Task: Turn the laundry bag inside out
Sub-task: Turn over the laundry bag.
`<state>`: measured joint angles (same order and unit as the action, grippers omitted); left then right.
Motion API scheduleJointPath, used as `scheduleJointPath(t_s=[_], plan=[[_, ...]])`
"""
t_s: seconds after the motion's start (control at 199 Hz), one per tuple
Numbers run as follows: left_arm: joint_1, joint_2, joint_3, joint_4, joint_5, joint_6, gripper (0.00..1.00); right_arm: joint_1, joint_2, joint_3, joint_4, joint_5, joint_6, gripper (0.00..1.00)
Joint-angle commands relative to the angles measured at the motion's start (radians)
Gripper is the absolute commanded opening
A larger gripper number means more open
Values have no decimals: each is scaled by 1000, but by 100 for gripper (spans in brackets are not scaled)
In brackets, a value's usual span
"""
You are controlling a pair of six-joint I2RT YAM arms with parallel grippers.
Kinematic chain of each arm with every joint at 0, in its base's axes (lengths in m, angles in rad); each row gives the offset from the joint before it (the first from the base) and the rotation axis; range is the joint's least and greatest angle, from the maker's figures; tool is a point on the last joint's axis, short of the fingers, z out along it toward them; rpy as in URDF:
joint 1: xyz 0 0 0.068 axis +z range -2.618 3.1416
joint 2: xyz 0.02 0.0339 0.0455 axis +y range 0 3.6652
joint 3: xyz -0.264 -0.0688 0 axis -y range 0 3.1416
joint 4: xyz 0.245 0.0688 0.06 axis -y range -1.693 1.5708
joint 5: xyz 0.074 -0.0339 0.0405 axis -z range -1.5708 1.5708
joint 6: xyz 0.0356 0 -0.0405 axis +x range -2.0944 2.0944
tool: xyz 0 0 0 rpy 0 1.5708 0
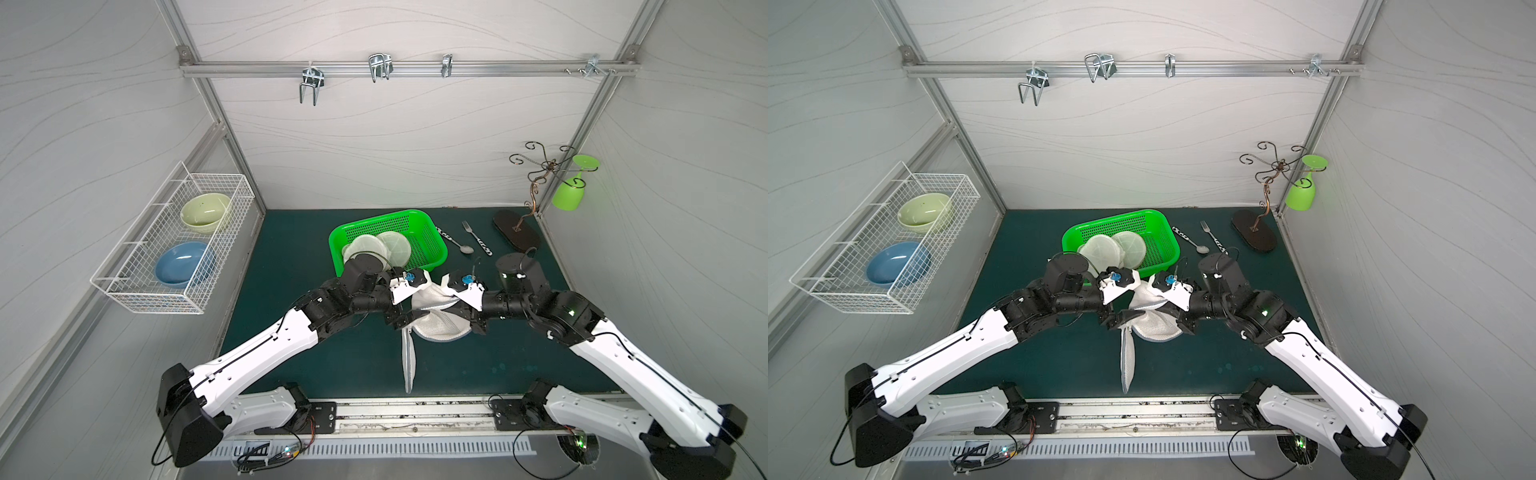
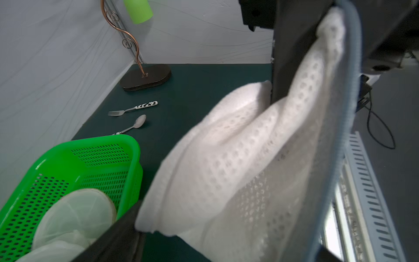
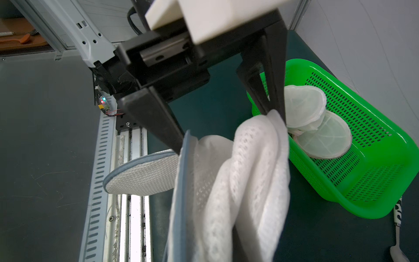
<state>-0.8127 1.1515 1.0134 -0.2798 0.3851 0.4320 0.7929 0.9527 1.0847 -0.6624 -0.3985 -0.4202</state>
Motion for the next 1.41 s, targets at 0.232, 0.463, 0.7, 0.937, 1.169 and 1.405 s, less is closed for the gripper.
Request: scheduleJointPath(t_s=[0.232,0.463,0.7,0.937,1.169,1.405], plan=[[-4,-30,-9,106,-18,-13,99,7,-12,-4,-20,-51,-45,0],[-4,-38,-9,78,-35,47,96,6,-6,-5,-49,-59,-72,0],[-3,-3,-2,37,147,50,72,11,-8,-5,-20,-84,-60,0],[-3,-12,-14,53,190,-3,33,9,-26,-18,2,-22,-30,0],[-4,-36,-39,33,174,-40,0,9,-11,-17,7,30,35,0],[19,-17,-26,1,124,-106,0,-9,-25,2,-13,85,146,45]])
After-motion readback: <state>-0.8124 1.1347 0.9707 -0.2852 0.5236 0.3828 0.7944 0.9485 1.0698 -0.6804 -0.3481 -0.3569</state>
